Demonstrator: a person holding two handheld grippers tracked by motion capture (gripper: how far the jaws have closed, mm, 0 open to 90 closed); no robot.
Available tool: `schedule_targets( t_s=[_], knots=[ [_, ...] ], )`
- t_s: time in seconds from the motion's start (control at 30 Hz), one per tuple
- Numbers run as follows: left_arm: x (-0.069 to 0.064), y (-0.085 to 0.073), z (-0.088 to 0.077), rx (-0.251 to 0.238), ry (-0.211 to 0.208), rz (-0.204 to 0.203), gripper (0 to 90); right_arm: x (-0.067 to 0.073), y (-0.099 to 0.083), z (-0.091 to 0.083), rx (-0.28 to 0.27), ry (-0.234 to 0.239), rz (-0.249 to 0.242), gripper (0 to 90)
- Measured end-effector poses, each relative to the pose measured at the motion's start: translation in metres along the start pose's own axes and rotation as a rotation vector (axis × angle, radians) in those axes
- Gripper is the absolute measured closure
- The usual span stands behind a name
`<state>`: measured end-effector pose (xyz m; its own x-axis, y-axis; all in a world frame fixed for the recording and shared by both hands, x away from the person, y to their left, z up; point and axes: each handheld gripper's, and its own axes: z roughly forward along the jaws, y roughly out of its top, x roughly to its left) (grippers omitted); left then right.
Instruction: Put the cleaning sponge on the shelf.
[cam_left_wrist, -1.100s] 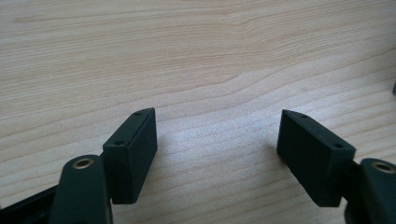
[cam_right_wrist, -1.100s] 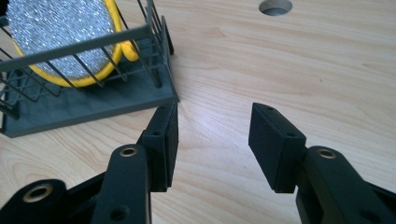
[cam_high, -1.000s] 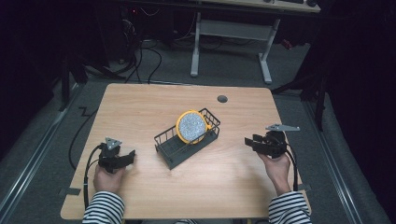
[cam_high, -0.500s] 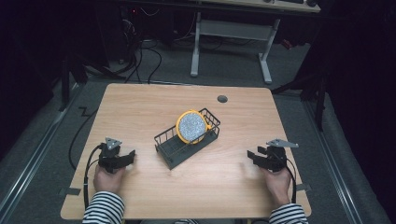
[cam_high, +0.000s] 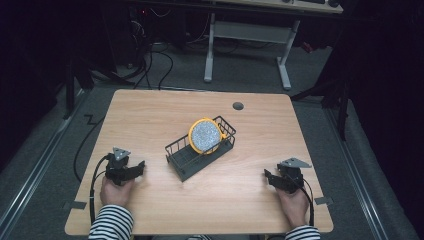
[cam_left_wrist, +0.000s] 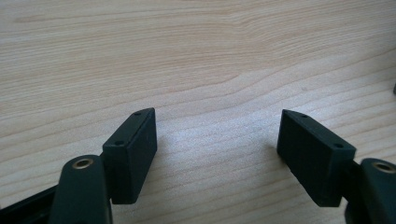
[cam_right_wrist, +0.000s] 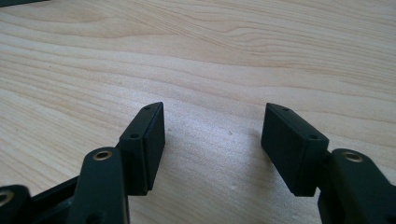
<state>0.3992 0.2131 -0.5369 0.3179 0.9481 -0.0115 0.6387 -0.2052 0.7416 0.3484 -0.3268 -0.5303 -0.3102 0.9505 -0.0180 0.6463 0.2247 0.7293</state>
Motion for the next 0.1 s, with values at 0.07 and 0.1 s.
schedule_targets(
  t_s=[0.07, 0.1],
  knots=[
    [0.0, 0.0, 0.0, 0.0, 0.0, 0.0, 29.2, 0.0001, 0.0, 0.0, 0.0, 0.0, 0.001, 39.6],
    [0.0, 0.0, 0.0, 0.0, 0.0, 0.0, 29.1, 0.0, 0.0, 0.0, 0.0, 0.0, 0.001, 39.6]
  ],
)
